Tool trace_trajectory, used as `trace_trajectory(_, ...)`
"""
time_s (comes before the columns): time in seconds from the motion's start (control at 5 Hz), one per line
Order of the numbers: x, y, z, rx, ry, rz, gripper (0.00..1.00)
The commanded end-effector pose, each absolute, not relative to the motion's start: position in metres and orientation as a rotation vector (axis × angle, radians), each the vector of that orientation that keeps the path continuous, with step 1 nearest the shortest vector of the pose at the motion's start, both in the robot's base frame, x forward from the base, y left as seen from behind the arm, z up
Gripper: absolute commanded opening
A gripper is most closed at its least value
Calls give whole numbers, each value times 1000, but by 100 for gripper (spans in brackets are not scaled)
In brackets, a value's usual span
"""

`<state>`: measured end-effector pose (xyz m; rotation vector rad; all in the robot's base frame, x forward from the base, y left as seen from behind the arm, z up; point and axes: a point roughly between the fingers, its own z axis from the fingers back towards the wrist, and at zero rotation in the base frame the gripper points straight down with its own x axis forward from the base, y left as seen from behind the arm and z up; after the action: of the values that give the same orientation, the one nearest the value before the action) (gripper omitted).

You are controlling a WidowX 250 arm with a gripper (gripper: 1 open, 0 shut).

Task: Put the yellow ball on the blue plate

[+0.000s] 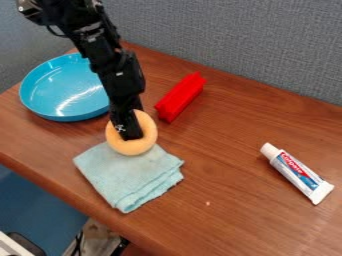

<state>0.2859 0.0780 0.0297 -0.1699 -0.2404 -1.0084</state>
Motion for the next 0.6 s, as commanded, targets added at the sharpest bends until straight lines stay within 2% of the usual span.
trace_trajectory(0.0,277,75,-35,-295,-150,-978,0)
trace_trajectory(0.4,278,75,-35,-301,-159,-974,0)
